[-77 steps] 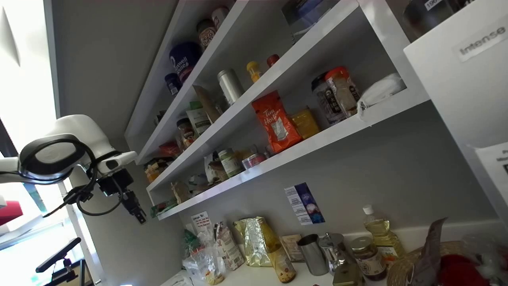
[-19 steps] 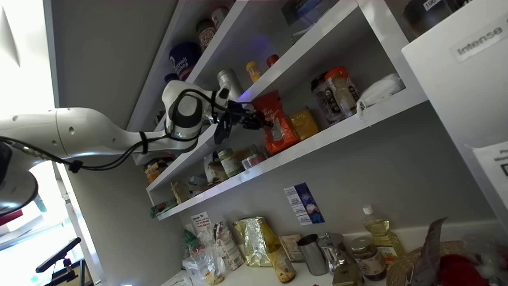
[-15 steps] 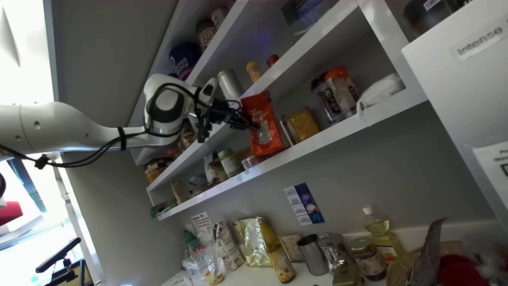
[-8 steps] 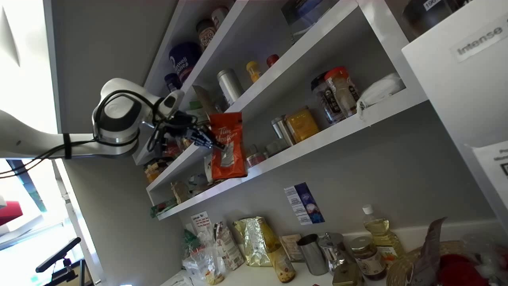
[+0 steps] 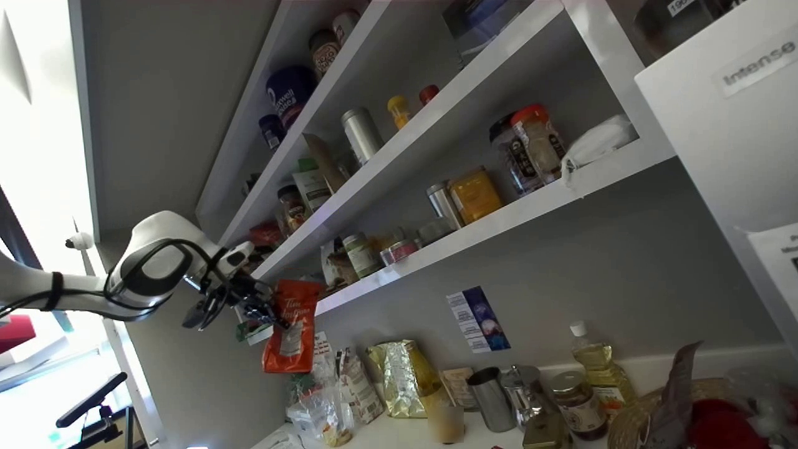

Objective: Remove the orange packet from the shelf

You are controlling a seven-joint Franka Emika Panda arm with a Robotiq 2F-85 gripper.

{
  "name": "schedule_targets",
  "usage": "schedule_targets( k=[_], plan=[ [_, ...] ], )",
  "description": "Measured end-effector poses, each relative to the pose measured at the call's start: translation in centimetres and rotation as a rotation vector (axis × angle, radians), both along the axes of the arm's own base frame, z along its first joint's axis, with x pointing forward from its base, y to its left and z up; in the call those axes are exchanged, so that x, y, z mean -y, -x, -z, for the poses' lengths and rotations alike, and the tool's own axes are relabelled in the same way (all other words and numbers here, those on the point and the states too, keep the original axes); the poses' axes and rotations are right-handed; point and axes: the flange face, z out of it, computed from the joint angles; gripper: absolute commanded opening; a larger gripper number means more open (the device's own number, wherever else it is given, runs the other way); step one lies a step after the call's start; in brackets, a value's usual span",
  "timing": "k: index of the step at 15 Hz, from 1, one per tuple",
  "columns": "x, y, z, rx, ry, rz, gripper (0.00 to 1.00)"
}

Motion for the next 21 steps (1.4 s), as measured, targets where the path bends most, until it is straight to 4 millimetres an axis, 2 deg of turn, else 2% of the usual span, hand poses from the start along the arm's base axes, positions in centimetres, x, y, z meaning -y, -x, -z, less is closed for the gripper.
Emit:
schedule_targets(
  k=[2, 4, 7, 10, 15, 21],
  plan=[
    [-5.1, 1.5, 2.3, -0.021, -0.01, -0.096, 0.01],
    [-9.2, 2.5, 4.1, -0.024, -0.009, -0.18, 0.01],
    [-13.2, 2.8, 6.7, -0.017, -0.014, -0.264, 0.01],
    [-15.2, 1.7, 9.3, 0.024, -0.007, -0.32, 0.01],
    [-17.1, -1.1, 14.2, 0.07, 0.006, -0.386, 0.01],
    [-21.2, -1.7, 18.6, 0.035, -0.032, -0.445, 0.01]
  ],
)
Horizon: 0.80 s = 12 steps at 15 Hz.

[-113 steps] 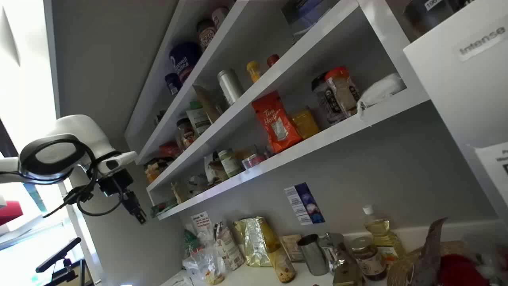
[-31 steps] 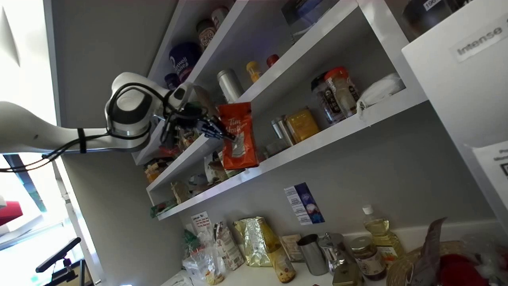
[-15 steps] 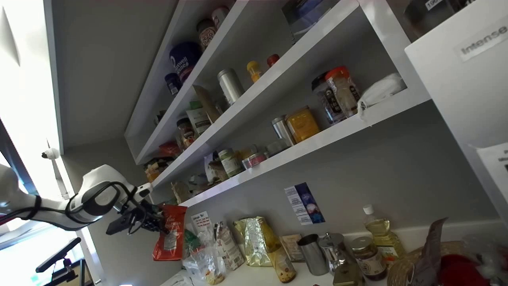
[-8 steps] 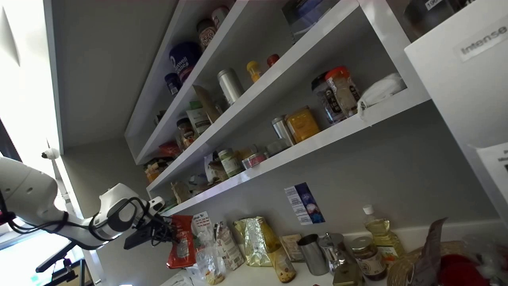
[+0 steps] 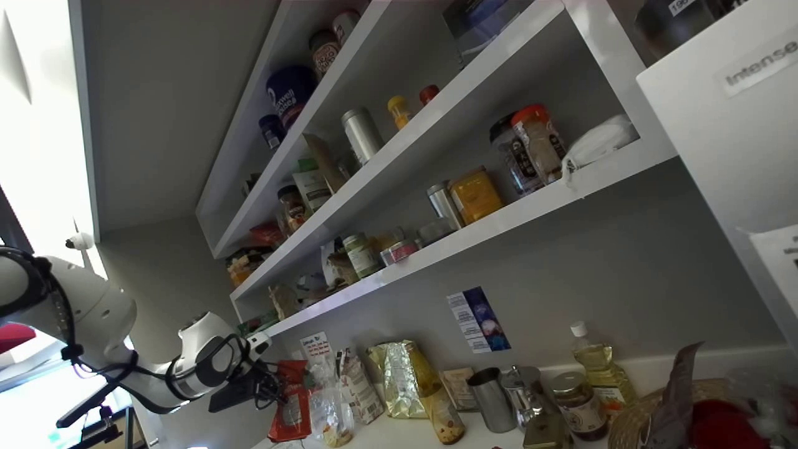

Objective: Remove the orange packet from the shelf

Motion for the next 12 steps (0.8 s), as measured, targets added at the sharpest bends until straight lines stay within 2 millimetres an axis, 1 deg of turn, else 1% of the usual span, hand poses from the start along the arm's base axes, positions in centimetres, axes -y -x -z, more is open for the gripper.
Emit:
schedule_targets(
  k=[4, 12],
  plan=[
    [-2.0, -0.6, 1.6, -0.02, -0.007, -0.023, 0.01],
    [-4.0, -1.0, 4.4, -0.002, 0.031, -0.099, 0.01]
  ],
)
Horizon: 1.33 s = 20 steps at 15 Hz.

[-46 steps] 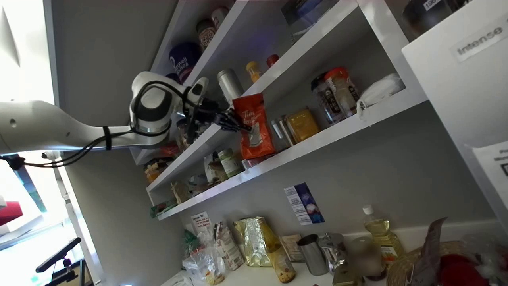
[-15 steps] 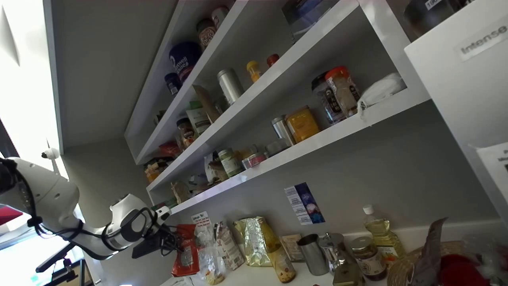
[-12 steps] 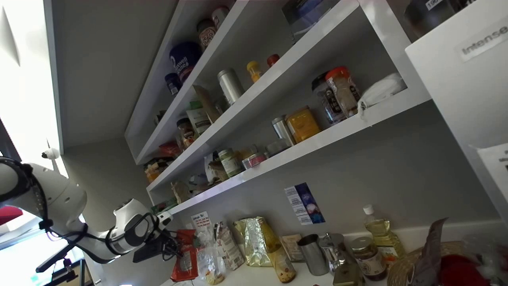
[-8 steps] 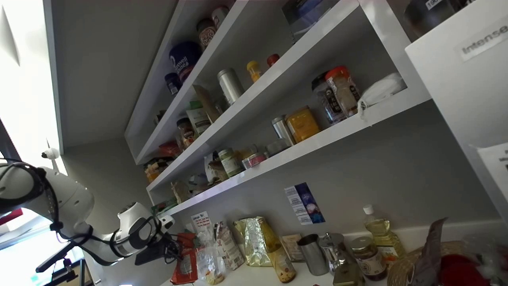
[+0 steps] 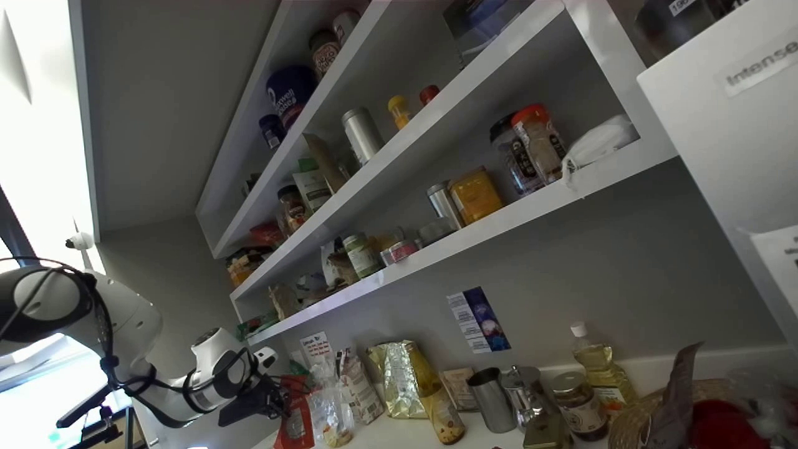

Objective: Remove the orange packet from the shelf

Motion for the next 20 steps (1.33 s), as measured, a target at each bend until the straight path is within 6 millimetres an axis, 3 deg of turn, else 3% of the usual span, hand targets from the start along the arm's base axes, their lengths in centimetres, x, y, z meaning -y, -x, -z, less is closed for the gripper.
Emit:
schedule_targets(
  k=[9, 20],
  plan=[
    [-1.6, 0.5, 2.2, 0.053, 0.047, -0.088, 0.01],
    [-1.6, 0.1, 2.5, 0.072, 0.068, -0.087, 0.01]
  ],
)
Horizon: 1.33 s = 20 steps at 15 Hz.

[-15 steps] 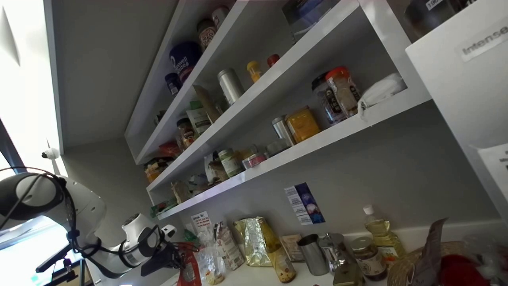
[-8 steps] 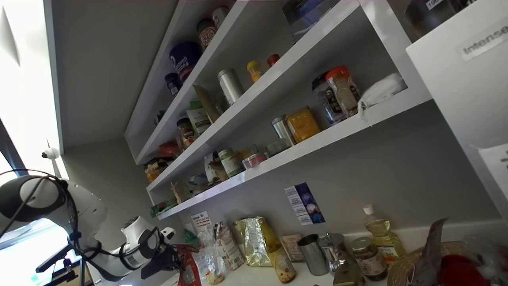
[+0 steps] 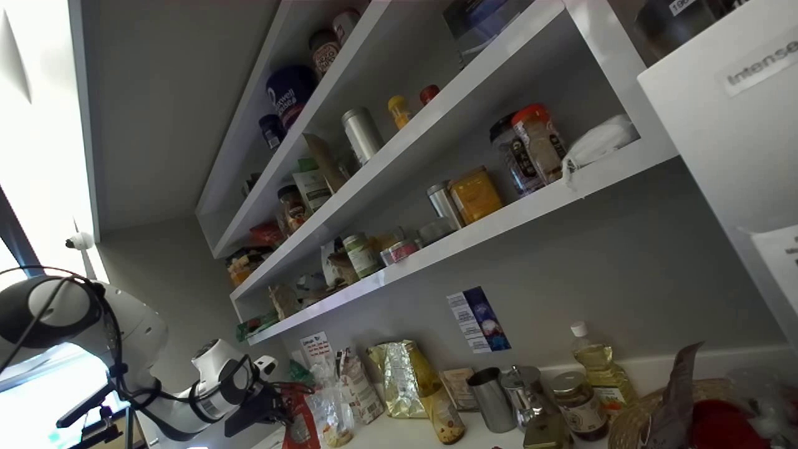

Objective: Remove the orange packet from the shelf

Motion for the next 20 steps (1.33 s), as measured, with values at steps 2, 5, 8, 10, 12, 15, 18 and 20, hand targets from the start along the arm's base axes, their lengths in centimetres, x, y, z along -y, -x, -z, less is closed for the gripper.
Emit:
schedule_targets(
  k=[2, 5, 8, 10, 12, 15, 18, 20],
  plan=[
    [-0.12, 0.05, -0.05, 0.006, -0.001, -0.003, 0.01],
    [-0.17, 0.02, -0.19, 0.018, -0.006, -0.005, 0.01],
    [-0.14, -0.1, -0.38, 0.033, -0.015, -0.006, 0.01],
    [-0.17, -0.1, -0.42, 0.04, -0.015, -0.008, 0.01],
    [-0.27, -0.01, -0.39, 0.041, -0.013, -0.011, 0.01],
    [-0.45, 0.15, -0.33, 0.041, -0.012, -0.015, 0.01],
    [-0.47, 0.17, -0.33, 0.041, -0.011, -0.017, 0.01],
    [-0.47, 0.17, -0.33, 0.042, -0.01, -0.018, 0.01]
  ],
)
